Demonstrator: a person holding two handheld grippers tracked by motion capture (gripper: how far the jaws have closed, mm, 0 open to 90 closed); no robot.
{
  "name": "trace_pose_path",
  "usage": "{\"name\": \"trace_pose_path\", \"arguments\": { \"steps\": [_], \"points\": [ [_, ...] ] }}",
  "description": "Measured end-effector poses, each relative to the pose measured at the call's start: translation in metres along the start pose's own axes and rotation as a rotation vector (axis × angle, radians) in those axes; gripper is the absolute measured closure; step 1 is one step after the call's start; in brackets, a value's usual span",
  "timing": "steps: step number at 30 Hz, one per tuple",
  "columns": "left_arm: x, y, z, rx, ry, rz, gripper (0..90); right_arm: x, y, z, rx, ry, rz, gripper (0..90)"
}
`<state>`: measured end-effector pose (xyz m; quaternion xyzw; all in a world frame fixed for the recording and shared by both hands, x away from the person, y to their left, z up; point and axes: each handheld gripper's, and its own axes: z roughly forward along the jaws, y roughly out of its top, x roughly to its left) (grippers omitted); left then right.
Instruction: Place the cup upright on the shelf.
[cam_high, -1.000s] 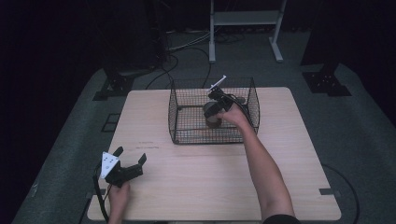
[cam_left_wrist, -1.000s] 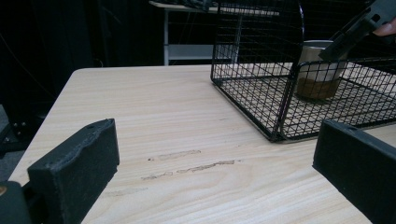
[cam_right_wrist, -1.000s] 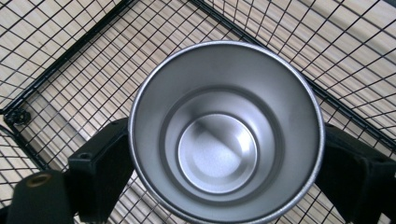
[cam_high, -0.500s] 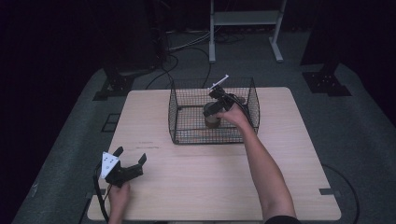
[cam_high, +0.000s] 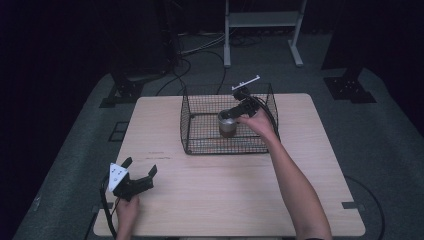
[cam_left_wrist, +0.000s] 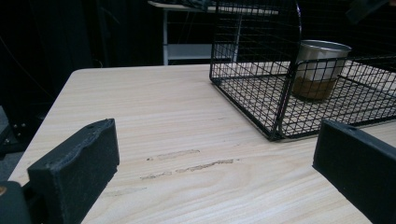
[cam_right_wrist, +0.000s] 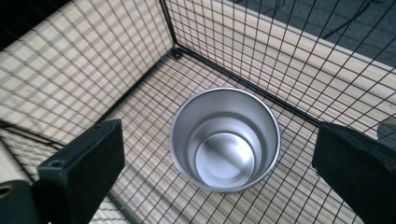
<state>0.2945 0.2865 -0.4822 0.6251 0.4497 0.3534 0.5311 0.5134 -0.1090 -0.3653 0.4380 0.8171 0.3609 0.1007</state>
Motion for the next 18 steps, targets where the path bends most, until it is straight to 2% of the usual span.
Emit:
{"name": "trace_pose_path", "arguments": {
  "steps": [4,11,18],
  "points": [
    [0.0,0.0,0.0,0.001,0.0,0.002,0.0,0.002,-0.006,-0.014,-0.028,0.015,-0.026,2.0],
    [0.0,0.0,0.0,-0.001,0.001,0.003,0.0,0.007,-0.018,-0.034,-0.063,0.047,-0.045,2.1],
    [0.0,0.0,0.0,-0.001,0.001,0.004,0.0,0.016,-0.027,-0.053,-0.098,0.049,-0.098,2.2]
  ]
}}
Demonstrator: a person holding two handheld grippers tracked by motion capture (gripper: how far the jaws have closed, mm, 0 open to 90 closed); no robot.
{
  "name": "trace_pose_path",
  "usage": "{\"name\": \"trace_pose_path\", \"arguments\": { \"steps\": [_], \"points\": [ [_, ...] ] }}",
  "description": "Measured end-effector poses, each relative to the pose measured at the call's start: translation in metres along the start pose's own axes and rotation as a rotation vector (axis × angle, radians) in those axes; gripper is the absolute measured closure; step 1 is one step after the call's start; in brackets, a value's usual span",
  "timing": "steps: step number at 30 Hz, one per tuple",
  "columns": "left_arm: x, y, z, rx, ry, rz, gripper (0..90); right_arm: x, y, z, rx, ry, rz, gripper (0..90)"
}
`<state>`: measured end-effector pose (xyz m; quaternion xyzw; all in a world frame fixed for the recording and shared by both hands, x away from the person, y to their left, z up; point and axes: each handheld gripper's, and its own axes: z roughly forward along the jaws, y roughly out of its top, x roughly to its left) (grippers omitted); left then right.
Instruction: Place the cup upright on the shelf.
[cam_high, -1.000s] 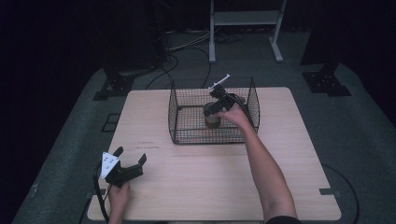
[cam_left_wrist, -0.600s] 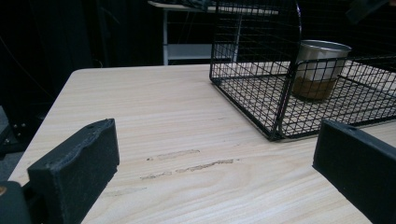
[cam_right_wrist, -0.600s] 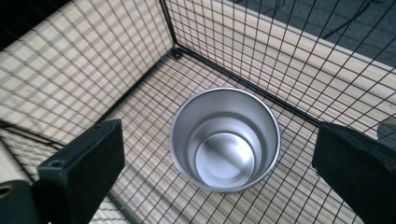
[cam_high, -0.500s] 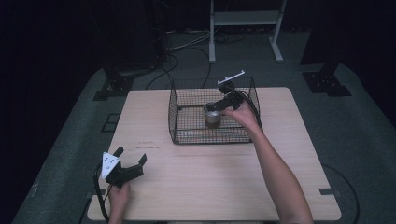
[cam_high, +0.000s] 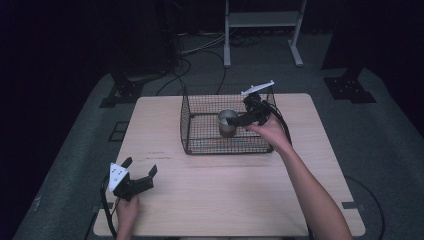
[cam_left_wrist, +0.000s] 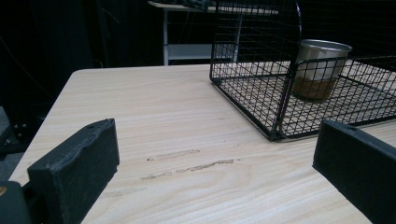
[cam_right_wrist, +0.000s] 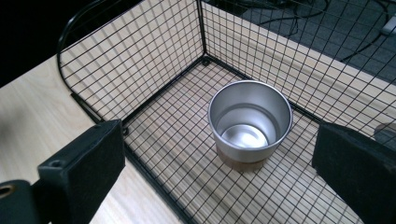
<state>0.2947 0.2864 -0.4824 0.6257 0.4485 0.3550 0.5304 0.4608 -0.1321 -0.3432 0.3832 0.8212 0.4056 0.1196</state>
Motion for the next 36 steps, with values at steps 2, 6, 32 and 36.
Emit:
{"name": "trace_pose_path", "arguments": {
  "steps": [2,6,32,36],
  "points": [
    [0.0,0.0,0.0,0.0,0.0,0.0,0.0,0.001,-0.001,-0.002,-0.002,0.001,-0.002,2.3],
    [0.0,0.0,0.0,0.0,0.0,0.002,0.0,0.006,-0.008,-0.01,-0.011,0.013,-0.012,2.3],
    [-0.001,0.0,0.001,-0.002,0.001,0.003,0.0,0.017,-0.048,-0.047,-0.024,0.038,-0.055,2.4],
    [-0.001,0.0,0.0,-0.001,0.001,0.007,0.0,0.019,-0.055,-0.051,-0.03,0.053,-0.051,2.4]
  ]
}}
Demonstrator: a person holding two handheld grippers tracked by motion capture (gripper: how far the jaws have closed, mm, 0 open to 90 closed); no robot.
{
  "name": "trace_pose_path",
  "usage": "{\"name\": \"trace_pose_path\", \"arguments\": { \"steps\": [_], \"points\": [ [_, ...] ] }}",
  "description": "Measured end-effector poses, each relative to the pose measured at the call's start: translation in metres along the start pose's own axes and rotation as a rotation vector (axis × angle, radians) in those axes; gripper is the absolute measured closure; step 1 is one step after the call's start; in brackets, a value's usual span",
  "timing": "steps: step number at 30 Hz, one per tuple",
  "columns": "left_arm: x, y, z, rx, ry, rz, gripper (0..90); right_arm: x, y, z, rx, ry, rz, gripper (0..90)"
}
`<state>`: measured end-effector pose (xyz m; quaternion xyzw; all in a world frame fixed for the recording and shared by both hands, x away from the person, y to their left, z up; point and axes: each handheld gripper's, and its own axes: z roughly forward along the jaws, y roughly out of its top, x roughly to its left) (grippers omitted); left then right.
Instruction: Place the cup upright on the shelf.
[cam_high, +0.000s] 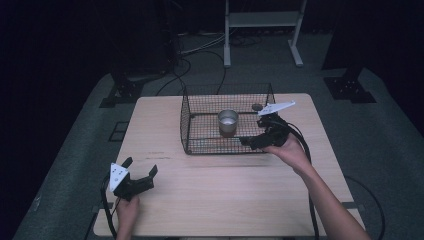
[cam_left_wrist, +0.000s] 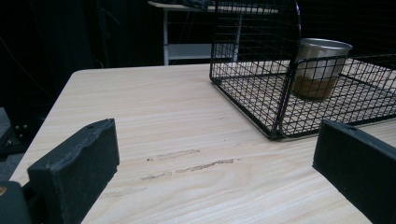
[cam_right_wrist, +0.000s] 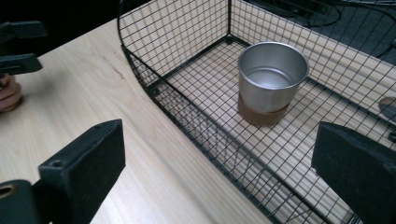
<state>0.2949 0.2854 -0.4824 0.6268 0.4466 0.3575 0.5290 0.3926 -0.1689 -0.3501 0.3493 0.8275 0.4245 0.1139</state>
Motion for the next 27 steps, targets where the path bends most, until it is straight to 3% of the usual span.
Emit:
{"name": "trace_pose_path", "arguments": {
  "steps": [11,22,27],
  "points": [
    [0.0,0.0,0.0,0.0,0.0,-0.002,0.0,0.003,-0.018,-0.009,0.0,0.008,-0.006,2.4],
    [0.0,0.0,0.0,0.003,-0.001,0.002,0.0,0.001,-0.042,-0.022,-0.016,0.009,0.03,2.4],
    [0.0,0.0,0.0,0.0,0.0,-0.002,0.0,0.003,-0.051,-0.025,-0.017,0.01,0.024,2.4]
  ]
}}
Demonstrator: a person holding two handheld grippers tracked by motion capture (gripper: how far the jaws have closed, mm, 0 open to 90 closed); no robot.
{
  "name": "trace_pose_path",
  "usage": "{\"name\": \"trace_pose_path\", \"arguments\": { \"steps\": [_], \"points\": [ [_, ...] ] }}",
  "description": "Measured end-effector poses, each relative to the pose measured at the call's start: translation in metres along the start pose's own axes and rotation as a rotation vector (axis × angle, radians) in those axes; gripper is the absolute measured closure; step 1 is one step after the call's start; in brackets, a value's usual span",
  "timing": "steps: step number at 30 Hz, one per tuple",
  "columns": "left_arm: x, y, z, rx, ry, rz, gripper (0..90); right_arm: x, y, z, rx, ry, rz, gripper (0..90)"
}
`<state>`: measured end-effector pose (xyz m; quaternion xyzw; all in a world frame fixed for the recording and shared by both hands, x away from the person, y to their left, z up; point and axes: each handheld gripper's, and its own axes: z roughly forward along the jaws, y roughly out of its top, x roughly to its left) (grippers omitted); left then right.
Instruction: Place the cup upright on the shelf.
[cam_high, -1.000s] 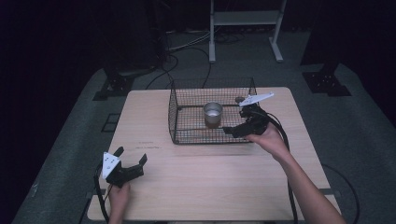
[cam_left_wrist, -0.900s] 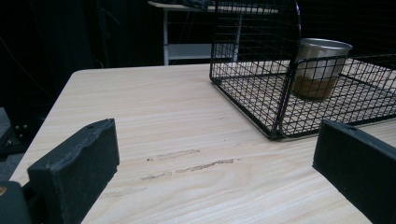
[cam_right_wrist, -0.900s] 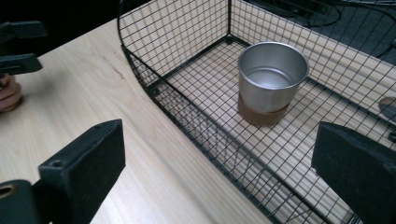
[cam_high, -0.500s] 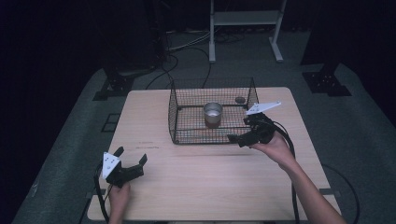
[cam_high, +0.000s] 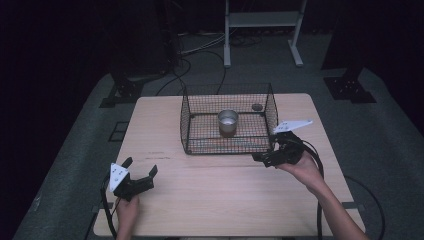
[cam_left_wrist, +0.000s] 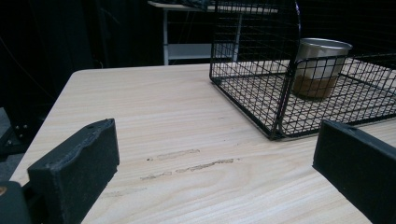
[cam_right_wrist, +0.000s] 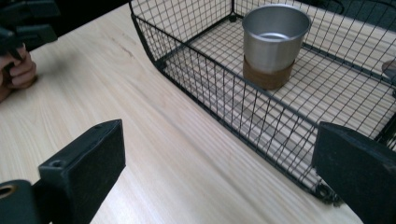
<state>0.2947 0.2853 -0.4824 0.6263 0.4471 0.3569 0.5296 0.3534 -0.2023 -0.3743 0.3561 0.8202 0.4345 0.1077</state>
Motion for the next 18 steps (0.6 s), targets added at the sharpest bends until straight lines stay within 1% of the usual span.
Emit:
{"name": "trace_pose_path", "arguments": {
  "steps": [3,5,8,10,12,14,15,16,17,18],
  "points": [
    [0.0,0.0,0.0,0.003,0.001,0.001,0.0,0.002,-0.008,-0.002,0.002,0.0,-0.002,2.4],
    [0.0,0.0,0.0,0.005,0.0,0.003,0.0,0.002,-0.017,-0.005,0.003,-0.008,0.005,2.4],
    [0.0,0.0,0.0,0.004,0.001,0.004,0.0,0.002,-0.022,-0.005,-0.004,-0.003,0.014,2.3],
    [0.0,0.0,0.0,0.004,0.002,0.004,0.0,0.003,-0.028,-0.006,-0.007,-0.014,0.014,2.4],
    [0.0,0.0,0.0,0.004,0.003,0.003,0.0,0.006,-0.036,-0.004,-0.028,-0.022,0.023,2.4],
    [0.0,0.0,0.0,0.005,0.001,0.004,0.0,0.014,-0.048,-0.004,-0.067,-0.031,0.029,2.3],
    [0.0,0.0,0.0,0.005,0.002,0.004,0.0,0.016,-0.053,-0.003,-0.083,-0.026,0.037,2.3],
    [0.0,0.0,0.0,0.005,0.002,0.005,0.0,0.022,-0.063,-0.002,-0.101,-0.015,0.041,2.3],
    [0.0,0.0,0.0,0.004,0.002,0.005,0.0,0.026,-0.07,-0.002,-0.109,-0.032,0.027,2.3],
    [0.0,0.0,0.0,0.004,0.003,0.004,0.0,0.029,-0.077,-0.002,-0.12,-0.04,0.021,2.3]
  ]
}}
